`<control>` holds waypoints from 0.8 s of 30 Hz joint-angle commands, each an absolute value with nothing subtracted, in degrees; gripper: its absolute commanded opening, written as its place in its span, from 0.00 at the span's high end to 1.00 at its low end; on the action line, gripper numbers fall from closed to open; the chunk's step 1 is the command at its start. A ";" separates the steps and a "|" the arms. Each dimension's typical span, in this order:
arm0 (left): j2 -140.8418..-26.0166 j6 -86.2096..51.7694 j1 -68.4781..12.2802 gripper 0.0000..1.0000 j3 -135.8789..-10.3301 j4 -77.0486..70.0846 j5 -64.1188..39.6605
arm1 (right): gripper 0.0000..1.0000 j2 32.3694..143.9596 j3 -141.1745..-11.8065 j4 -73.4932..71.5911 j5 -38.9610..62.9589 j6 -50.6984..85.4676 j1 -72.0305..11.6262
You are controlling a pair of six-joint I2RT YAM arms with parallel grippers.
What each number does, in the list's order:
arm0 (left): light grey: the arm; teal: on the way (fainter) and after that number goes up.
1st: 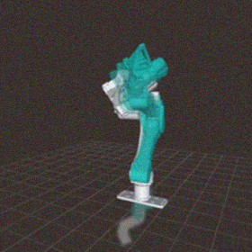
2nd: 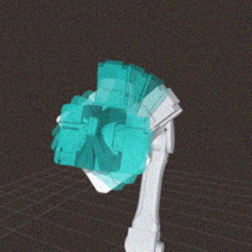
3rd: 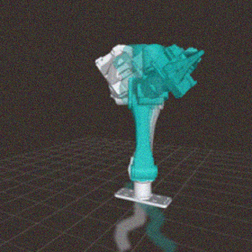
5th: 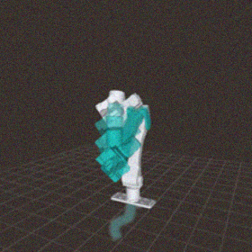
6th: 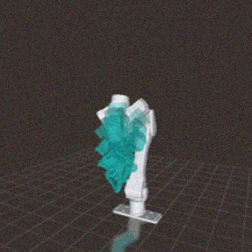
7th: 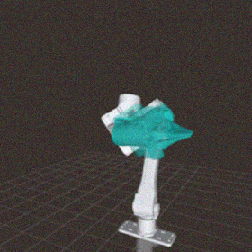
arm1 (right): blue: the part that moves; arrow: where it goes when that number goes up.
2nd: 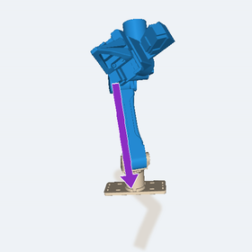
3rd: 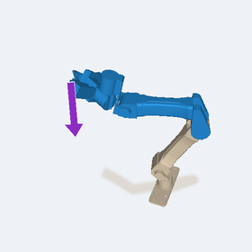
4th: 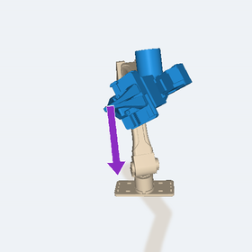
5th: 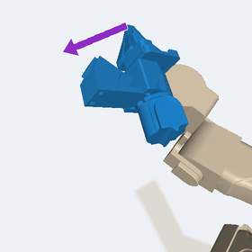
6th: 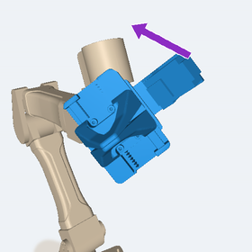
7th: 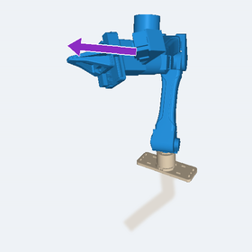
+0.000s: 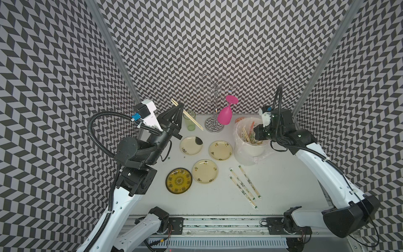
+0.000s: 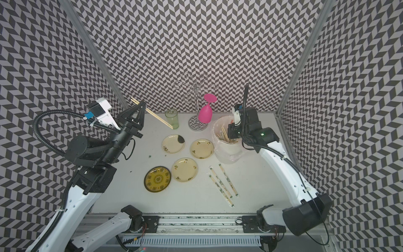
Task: Remove the packaging of disposable chopsticks
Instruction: Place the packet bag in the trash bin.
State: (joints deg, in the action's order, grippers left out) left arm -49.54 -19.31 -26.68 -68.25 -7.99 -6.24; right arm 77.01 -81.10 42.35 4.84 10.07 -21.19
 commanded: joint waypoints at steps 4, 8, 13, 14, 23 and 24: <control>-49.37 -19.46 -26.38 1.00 -67.51 -7.29 -6.13 | 1.00 78.17 -77.86 35.93 12.27 10.58 -21.10; -49.66 -20.17 -26.40 1.00 -67.16 -7.29 -6.74 | 1.00 80.31 -75.31 34.12 15.58 11.40 -21.09; -49.82 -20.56 -26.37 1.00 -67.28 -7.14 -7.20 | 1.00 85.68 -76.02 36.47 13.38 12.04 -20.59; -49.84 -20.65 -26.38 1.00 -67.32 -7.04 -7.38 | 0.99 86.70 -76.84 37.42 13.43 11.50 -20.37; -50.23 -21.16 -26.41 1.00 -67.57 -6.65 -7.86 | 0.58 84.83 -83.91 39.91 12.14 11.24 -20.26; -50.29 -21.18 -26.39 1.00 -67.59 -6.68 -7.96 | 0.56 84.01 -84.18 39.77 11.45 11.27 -20.29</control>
